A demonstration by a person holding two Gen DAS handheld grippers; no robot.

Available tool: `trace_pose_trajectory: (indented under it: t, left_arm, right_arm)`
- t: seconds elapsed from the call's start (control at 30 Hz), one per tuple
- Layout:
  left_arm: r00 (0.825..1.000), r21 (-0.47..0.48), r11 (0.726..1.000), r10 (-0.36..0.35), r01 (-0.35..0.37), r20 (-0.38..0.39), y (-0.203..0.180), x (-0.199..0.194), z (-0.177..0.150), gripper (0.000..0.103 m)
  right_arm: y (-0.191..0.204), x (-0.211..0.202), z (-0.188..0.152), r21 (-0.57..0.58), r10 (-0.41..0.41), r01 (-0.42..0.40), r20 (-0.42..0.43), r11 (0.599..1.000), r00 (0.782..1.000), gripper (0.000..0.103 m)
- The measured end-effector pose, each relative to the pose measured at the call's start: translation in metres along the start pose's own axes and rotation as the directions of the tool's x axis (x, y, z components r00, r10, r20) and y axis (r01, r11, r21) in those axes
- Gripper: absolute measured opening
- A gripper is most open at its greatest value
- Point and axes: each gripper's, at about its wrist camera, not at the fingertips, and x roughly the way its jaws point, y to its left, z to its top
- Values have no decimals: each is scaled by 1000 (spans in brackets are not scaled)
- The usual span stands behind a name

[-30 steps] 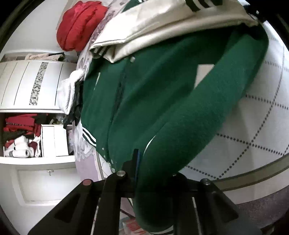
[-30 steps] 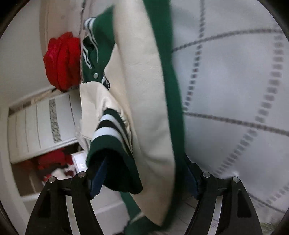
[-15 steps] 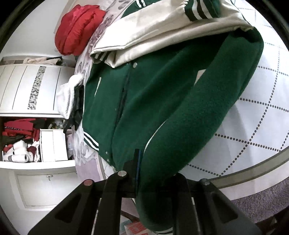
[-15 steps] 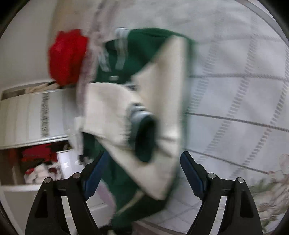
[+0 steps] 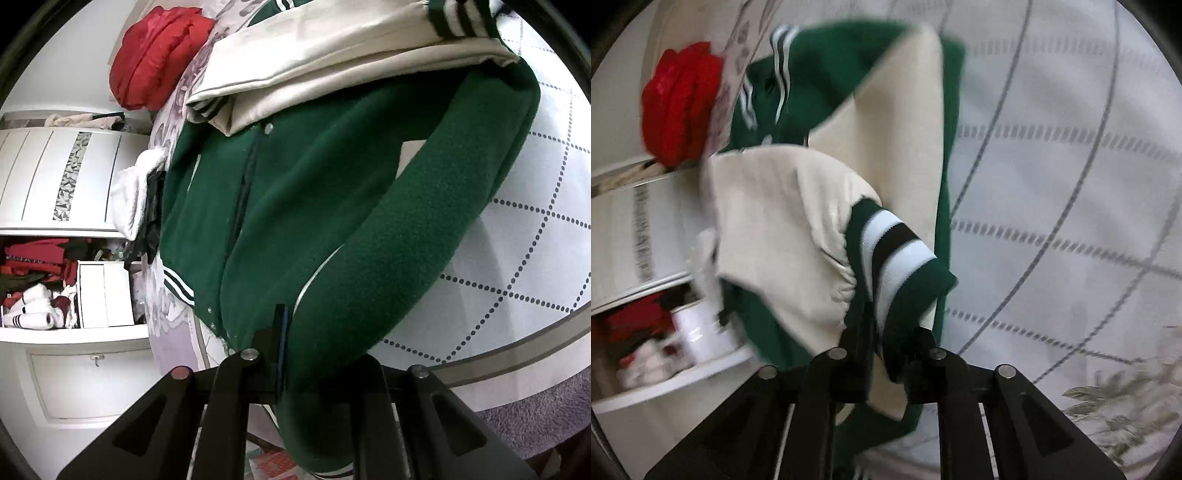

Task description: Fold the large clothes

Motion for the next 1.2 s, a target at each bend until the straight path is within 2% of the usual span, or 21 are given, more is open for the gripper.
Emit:
trace_pose_trajectory:
  t: [0.07,0.13,0.17,0.27,0.37,0.47,0.57,0.6,0.63,0.67,0.7,0.77,0.9,1.0,1.1,1.2]
  left_arm:
    - [1000,-2,1000,-1,1,-3,0,0,0,10]
    - [1000,-5,1000,-1,1,-3,0,0,0,10]
    - [1000,-4,1000,0,0,-3,0,0,0,10]
    - [1000,-1,1000,-1,0,-7,0,1,1,10]
    - [1000,-4,1000,1,-1,-10,-2,1,2,10]
    - [1000,-5,1000,0,0,-13,-4,1,2,10]
    - [1000,-3,1000,-1,1,-14,-5,3,2,10]
    - [1000,-4,1000,-2,2,-14,-5,2,1,10]
    - [1000,-2,1000,-1,1,-13,-5,2,1,10]
    - [1000,-1,1000,-1,1,-13,-5,2,1,10]
    - [1000,-6,1000,-3,3,-8,-4,1,1,10]
    - [1000,-8,1000,-8,8,1,0,-3,1,8]
    - [998,-21,999,-36,37,42,19,-24,-7,7]
    - [991,13,993,-114,113,66,37,-58,-27,7]
    - [973,64,976,-215,210,81,56,-105,-53,7]
    - [946,63,948,-315,311,78,82,-140,-63,7]
  right_arm:
    - [-8,-7,-6,-1,27,-27,29,1000,999,66]
    - [-22,-11,-12,15,66,-67,54,998,996,80]
    - [-29,-8,-12,32,74,-76,58,997,996,81]
    - [-58,5,-7,63,182,-186,63,981,981,81]
    - [-54,22,4,29,281,-283,70,959,957,81]
    - [-34,38,14,-13,305,-305,63,952,950,81]
    - [-16,54,20,-21,292,-291,69,957,954,81]
    - [-9,58,20,-27,286,-284,81,958,955,81]
    - [-3,60,19,-33,268,-266,89,963,959,75]
    - [0,63,18,-36,242,-239,93,970,966,43]
    - [2,67,17,-23,228,-227,94,974,969,33]
    - [4,69,15,0,222,-223,113,975,968,26]
    - [8,40,-3,18,218,-222,124,975,968,20]
    - [17,-9,-38,10,186,-189,129,982,974,19]
    - [23,-59,-76,25,137,-142,136,990,981,19]
    - [41,-102,-111,75,46,-57,135,996,990,19]
